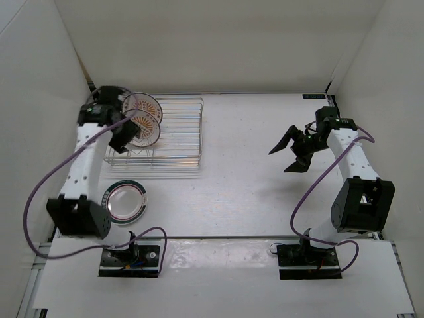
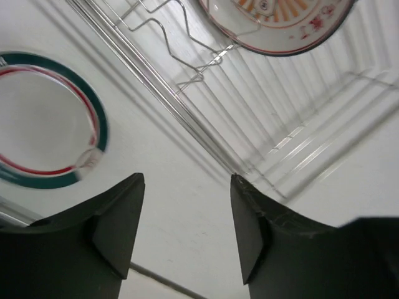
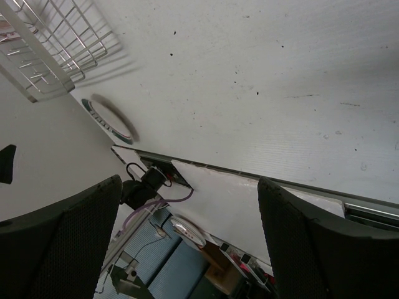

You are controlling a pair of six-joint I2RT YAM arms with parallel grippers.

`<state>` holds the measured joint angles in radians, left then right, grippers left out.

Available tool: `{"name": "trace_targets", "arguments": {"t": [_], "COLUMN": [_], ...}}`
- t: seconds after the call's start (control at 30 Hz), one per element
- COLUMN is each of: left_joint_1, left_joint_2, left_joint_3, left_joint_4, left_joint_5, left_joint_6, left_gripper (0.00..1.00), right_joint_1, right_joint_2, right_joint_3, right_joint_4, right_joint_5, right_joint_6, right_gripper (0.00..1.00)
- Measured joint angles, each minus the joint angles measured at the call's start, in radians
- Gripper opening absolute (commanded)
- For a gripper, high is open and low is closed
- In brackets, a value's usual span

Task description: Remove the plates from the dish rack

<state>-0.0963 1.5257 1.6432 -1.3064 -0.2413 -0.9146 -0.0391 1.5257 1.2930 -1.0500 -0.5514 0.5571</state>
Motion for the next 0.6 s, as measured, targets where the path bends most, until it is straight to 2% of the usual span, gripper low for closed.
{"name": "trace_targets", "arguments": {"t": [0.1, 0.13, 0.27, 0.43, 0.6], "left_joint_1": [0.143, 0.192, 0.235, 0.259, 0.274], "left_joint_2": [-0.156, -0.227, -0.286, -0.092, 0.101], "left_joint_3": [-0.103, -0.181, -0.311, -0.289, -0.143], "left_joint_4": [0.113, 0.228, 0.42, 0.594, 0.63], "left_joint_5": [0.177, 0.24, 0.374, 0.516, 0.565], "left_joint_6": [-0.023, -0.061, -0.195, -0.321, -0.356], "left_gripper": [0.73, 0.73, 0.73, 0.73, 0.73], "right_joint_1": [0.0, 0.0, 0.0, 0.0, 0.0], "right_joint_2": [0.0, 0.0, 0.0, -0.004, -0.011], "right_joint_3": [0.0, 0.0, 0.0, 0.0, 0.0], "right_joint_4": [0.0, 0.0, 0.0, 0.0, 0.0], "right_joint_5": [-0.002, -0.002, -0.002, 0.001, 0.005], "right_joint_6": [0.0, 0.0, 0.0, -0.005, -0.01], "right_gripper": [0.9, 0.9, 0.9, 0.9, 0.9]}}
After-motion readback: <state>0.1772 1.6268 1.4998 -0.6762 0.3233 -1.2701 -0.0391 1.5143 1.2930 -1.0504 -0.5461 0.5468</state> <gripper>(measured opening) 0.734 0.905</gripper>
